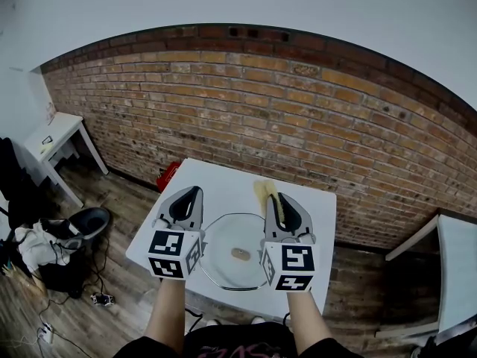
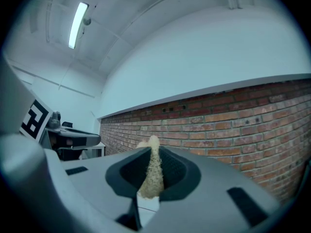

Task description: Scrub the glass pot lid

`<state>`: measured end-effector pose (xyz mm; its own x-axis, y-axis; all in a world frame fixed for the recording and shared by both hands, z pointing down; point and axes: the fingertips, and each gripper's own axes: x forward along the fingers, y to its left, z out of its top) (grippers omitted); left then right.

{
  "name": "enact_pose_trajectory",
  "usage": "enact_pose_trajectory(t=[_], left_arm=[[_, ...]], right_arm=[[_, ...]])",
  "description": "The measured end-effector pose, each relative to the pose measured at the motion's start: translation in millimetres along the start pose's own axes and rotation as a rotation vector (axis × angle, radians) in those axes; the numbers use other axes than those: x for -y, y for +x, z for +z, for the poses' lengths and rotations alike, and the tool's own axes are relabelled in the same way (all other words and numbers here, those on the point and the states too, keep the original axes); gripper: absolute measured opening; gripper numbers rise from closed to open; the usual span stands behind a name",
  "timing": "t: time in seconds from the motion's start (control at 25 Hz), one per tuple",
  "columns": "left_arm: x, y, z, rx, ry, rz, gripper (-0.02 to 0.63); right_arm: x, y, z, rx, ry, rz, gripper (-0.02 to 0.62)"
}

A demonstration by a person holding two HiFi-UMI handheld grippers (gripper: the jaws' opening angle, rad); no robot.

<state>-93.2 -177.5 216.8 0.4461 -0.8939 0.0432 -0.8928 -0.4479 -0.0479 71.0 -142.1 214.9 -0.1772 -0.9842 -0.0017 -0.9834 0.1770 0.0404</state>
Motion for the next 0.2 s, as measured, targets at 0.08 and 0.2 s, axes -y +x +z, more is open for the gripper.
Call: enact_pose_trajectory(t=[0.08, 0.2], left_arm=[[0.9, 1.4, 0.9, 0.000, 0.000, 0.000, 0.012], [0.6, 3.5, 1.4, 0.000, 0.000, 0.003, 0.012]], right_arm=[[2.3, 1.0, 0.3, -0.001, 0.002, -0.001, 0.055], [4.7, 3.2, 0.6, 0.000, 0.003, 0.000, 0.055]])
